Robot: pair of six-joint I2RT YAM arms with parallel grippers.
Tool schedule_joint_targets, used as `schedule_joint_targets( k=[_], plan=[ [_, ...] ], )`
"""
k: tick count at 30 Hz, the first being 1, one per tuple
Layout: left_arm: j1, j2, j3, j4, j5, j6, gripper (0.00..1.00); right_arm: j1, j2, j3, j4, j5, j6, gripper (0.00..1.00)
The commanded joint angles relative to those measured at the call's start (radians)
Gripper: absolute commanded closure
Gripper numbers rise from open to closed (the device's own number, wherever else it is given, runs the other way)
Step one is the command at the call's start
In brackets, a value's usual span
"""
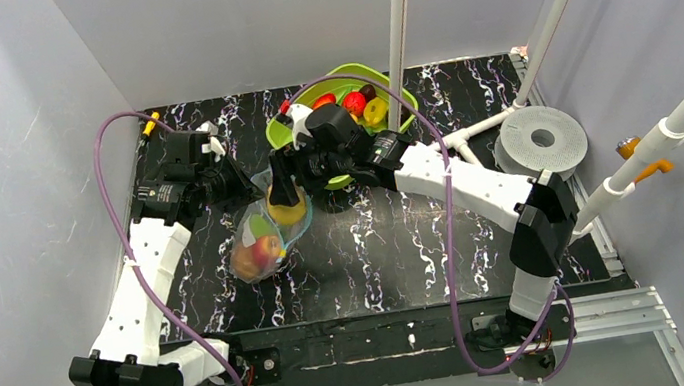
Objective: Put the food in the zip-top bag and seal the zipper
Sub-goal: Place the fake fruit in the zipper food storage bag.
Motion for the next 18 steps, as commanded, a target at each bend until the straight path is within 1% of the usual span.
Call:
schedule_joint_targets(
  k=[1, 4, 14, 18],
  plan=[
    [0.003, -0.037, 0.024, -0.010, 0.027, 0.008, 1.00, 0.010, -0.025, 0.053, -0.009, 0.032, -0.013, 0.10],
    [0.004, -0.046, 0.017, -0.013, 0.023, 0.009, 1.00, 0.010, -0.022, 0.068, -0.030, 0.052, -0.018, 0.05],
    [0.004, -0.063, -0.015, -0.013, 0.014, 0.009, 1.00, 0.011, -0.075, 0.062, -0.037, 0.094, -0.038, 0.05],
    [0.005, -0.066, -0.023, -0.015, 0.007, 0.010, 1.00, 0.011, -0.111, 0.047, -0.026, 0.137, -0.051, 0.04]
  ],
)
